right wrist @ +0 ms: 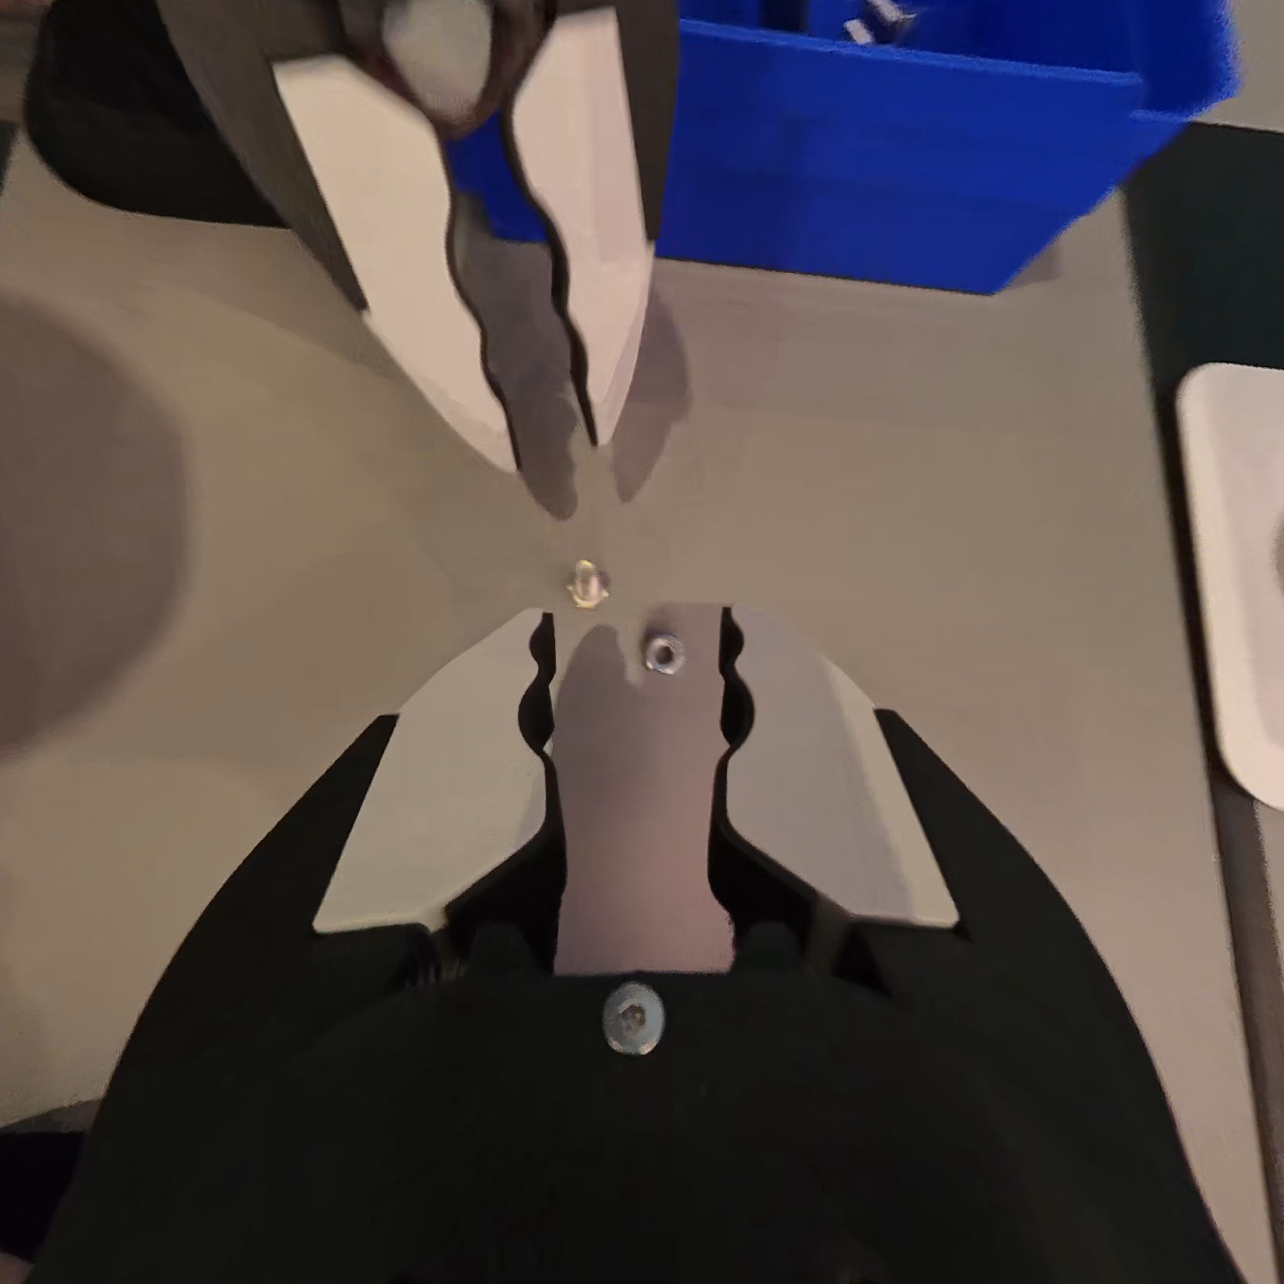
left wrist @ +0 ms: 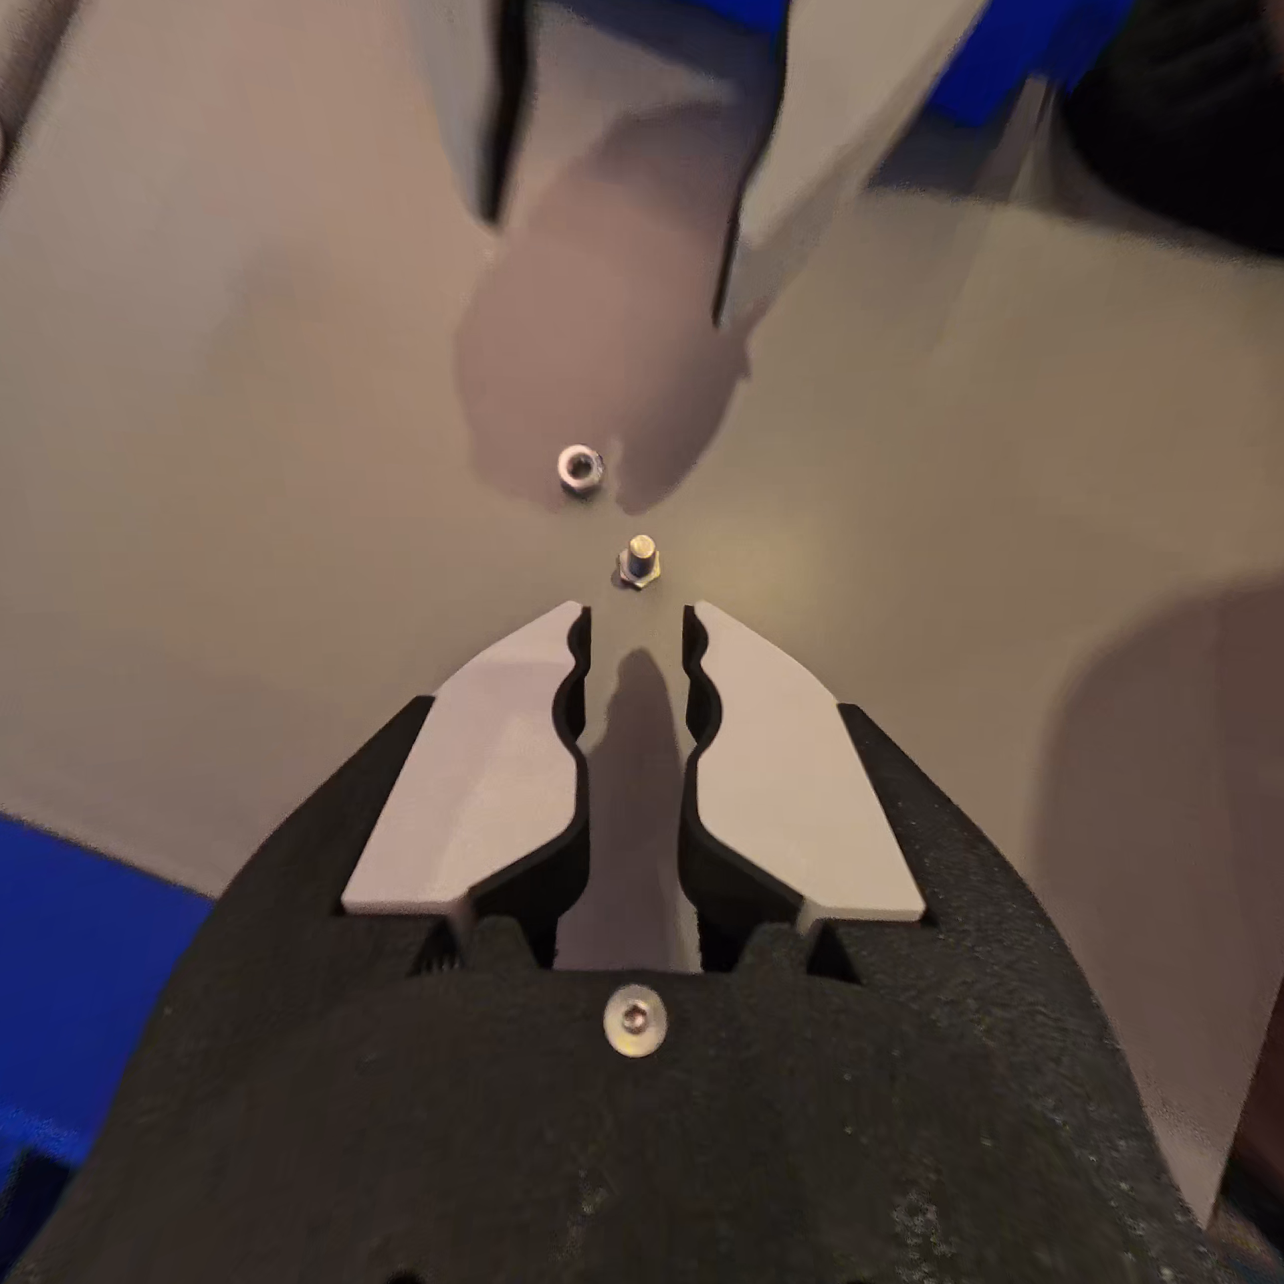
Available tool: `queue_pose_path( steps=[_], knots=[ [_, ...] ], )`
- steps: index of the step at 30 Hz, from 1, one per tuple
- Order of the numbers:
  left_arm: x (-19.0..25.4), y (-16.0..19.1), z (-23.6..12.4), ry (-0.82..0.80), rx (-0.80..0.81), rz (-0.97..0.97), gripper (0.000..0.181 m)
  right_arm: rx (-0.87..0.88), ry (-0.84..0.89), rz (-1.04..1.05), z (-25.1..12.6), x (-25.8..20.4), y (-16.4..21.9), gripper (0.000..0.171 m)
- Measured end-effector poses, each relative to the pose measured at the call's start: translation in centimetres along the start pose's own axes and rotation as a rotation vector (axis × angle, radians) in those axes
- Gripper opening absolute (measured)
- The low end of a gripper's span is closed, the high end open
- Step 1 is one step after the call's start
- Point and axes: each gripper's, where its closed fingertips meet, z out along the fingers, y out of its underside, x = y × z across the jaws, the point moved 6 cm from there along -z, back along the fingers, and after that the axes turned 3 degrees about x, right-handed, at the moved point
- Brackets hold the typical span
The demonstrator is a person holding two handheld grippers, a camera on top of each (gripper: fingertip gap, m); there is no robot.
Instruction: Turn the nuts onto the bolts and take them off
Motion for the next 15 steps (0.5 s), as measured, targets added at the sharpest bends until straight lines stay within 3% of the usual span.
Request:
queue_pose_path(
  steps=[5, 8, 12, 15],
  knots=[
    [1.6, 0.9, -5.4, 0.026, 0.228, -0.127, 0.023, -0.191, -0.047, -0.035, 3.6, -1.7, -0.1, 0.03],
    [3.0, 0.7, -7.8, 0.072, 0.36, -0.145, 0.023, -0.257, -0.026, -0.038, 5.1, -2.4, -0.4, 0.031],
    [3.9, 1.8, -9.3, -0.036, 0.36, -0.115, 0.023, -0.319, 0.006, -0.067, 7.1, -2.5, 0.1, 0.029],
    [4.1, 3.2, -10.1, -0.128, 0.361, -0.135, 0.023, -0.382, 0.016, -0.062, 8.1, -2.3, 1.0, 0.015]
  ],
)
